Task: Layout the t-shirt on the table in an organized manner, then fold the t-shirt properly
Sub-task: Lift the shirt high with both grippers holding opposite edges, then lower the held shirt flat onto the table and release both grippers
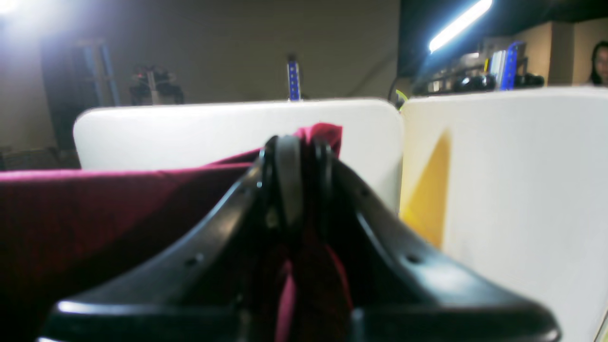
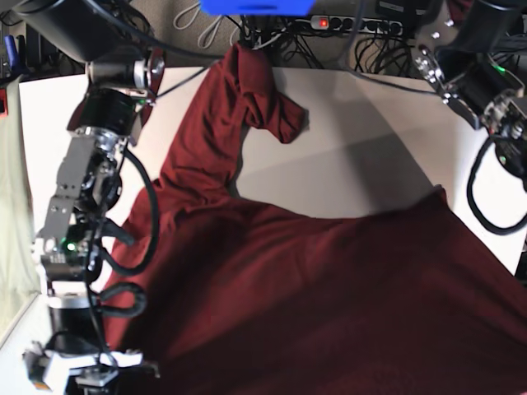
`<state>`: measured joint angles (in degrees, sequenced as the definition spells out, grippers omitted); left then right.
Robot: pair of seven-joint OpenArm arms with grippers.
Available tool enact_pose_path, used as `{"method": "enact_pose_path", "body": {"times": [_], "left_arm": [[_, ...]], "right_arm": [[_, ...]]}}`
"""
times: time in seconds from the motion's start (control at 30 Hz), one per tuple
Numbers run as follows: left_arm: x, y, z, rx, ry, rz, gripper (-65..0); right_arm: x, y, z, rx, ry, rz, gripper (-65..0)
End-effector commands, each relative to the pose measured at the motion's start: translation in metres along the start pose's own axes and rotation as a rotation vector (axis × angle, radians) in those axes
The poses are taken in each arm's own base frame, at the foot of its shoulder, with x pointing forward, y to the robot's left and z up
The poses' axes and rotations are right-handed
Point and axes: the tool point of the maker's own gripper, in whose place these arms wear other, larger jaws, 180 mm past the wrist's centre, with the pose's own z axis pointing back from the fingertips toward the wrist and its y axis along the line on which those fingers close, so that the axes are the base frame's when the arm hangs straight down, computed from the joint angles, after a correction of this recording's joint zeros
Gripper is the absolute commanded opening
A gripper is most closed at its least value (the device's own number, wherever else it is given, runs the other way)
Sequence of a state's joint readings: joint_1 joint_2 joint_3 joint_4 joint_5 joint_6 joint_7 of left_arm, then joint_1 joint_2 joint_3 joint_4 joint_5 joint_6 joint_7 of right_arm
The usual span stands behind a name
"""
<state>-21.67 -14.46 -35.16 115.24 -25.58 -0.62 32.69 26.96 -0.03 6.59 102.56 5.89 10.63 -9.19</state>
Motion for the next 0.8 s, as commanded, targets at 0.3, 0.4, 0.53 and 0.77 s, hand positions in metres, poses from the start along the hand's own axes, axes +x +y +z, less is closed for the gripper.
{"method": "enact_pose_path", "body": {"times": [0.3,0.4,0.53,0.77], "left_arm": [[-0.018,-0.002,-0.031,-0.008,0.031,0.033,-64.8],[-0.046,0.010,-0.044,0.019,0.106,0.060,-64.8],[-0.083,0.026,-0.062,0.068,0.201,0.118,-64.8],[-0.132,0.041,-0.087,0.127,0.330,0.209,-64.8]], "right_arm": [[-0.039,-0.006,-0.031,-0.008,0.080,-0.035,-65.0],[-0.061,-0.008,-0.036,-0.012,0.138,-0.043,-65.0],[-0.089,-0.014,-0.047,-0.019,0.209,-0.054,-65.0],[-0.125,-0.019,-0.064,-0.026,0.312,-0.079,-65.0]]}}
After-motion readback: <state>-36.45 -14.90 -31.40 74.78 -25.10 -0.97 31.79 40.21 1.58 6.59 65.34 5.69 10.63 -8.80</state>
